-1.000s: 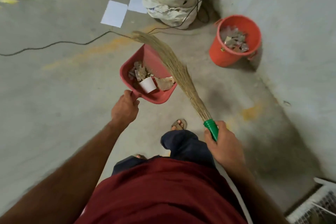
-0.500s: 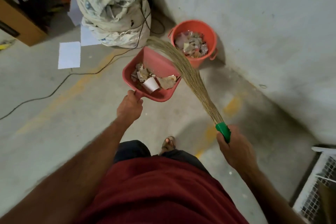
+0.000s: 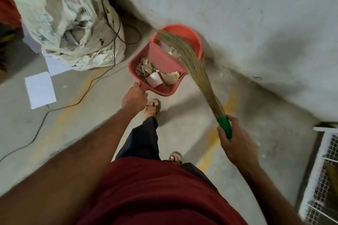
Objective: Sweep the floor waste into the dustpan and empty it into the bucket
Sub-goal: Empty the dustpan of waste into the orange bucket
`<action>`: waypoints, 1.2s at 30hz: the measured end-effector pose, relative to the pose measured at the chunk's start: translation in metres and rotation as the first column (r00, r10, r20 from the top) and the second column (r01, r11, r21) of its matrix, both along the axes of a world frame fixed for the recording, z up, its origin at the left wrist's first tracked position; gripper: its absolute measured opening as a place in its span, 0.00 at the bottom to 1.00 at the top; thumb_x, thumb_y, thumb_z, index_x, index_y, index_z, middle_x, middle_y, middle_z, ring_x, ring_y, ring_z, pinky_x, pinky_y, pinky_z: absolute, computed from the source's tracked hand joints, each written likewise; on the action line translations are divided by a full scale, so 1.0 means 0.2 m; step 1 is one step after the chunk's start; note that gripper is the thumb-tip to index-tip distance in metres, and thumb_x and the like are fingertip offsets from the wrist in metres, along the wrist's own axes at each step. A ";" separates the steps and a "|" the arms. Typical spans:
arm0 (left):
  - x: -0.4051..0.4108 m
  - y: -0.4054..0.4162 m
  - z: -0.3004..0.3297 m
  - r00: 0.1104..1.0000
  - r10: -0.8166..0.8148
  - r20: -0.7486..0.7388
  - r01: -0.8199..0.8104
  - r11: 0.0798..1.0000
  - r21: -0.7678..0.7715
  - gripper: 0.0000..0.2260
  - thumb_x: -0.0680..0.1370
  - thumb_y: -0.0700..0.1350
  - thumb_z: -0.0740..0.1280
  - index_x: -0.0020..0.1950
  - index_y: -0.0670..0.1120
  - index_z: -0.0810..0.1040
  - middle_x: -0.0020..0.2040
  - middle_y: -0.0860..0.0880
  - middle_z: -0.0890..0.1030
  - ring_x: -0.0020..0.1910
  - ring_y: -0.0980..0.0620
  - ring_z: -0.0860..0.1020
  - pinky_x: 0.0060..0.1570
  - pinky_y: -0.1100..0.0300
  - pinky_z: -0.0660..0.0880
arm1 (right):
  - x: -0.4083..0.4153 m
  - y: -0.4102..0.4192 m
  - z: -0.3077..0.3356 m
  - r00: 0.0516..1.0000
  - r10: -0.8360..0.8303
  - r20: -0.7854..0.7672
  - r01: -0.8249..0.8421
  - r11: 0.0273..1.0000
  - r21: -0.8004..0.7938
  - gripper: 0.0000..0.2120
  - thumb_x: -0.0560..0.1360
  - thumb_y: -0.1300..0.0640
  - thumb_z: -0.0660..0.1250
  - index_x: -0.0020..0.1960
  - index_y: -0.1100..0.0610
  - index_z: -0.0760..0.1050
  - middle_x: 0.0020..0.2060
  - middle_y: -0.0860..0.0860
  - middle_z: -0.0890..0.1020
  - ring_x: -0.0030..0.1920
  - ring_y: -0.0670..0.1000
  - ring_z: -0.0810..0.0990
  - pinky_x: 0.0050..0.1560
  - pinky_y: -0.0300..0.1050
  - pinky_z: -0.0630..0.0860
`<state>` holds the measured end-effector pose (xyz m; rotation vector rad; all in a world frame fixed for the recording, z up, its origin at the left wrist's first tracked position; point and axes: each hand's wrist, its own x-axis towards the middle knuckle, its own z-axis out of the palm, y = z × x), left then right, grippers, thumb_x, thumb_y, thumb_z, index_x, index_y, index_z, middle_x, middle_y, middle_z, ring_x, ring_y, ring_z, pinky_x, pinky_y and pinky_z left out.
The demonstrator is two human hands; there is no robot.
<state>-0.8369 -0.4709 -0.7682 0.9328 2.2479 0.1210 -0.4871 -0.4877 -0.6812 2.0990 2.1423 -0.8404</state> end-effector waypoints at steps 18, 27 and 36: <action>-0.45 1.24 -0.30 0.851 -0.521 -0.073 0.496 0.840 -0.219 0.15 0.81 0.45 0.64 0.67 0.49 0.77 0.65 0.44 0.78 0.64 0.40 0.76 0.59 0.47 0.76 | -0.46 0.49 -0.12 0.996 -0.088 0.001 0.087 0.983 -0.164 0.30 0.78 0.50 0.68 0.77 0.40 0.61 0.44 0.46 0.72 0.36 0.42 0.74 0.31 0.35 0.67; -0.35 1.52 -0.31 0.639 -0.747 -0.184 0.671 0.658 -0.342 0.16 0.82 0.43 0.60 0.69 0.49 0.78 0.66 0.45 0.77 0.65 0.40 0.76 0.59 0.44 0.78 | -0.40 0.67 -0.23 0.993 -0.037 0.116 0.060 0.977 -0.203 0.31 0.79 0.51 0.66 0.78 0.40 0.58 0.50 0.48 0.71 0.33 0.47 0.74 0.31 0.42 0.72; -0.35 1.57 -0.19 0.664 -0.680 -0.310 0.593 0.732 -0.337 0.12 0.77 0.38 0.69 0.61 0.43 0.81 0.56 0.43 0.82 0.53 0.41 0.83 0.47 0.51 0.78 | -0.44 0.68 -0.18 0.977 -0.145 0.157 0.166 0.978 -0.127 0.29 0.79 0.52 0.67 0.77 0.42 0.61 0.52 0.52 0.74 0.36 0.50 0.74 0.32 0.46 0.76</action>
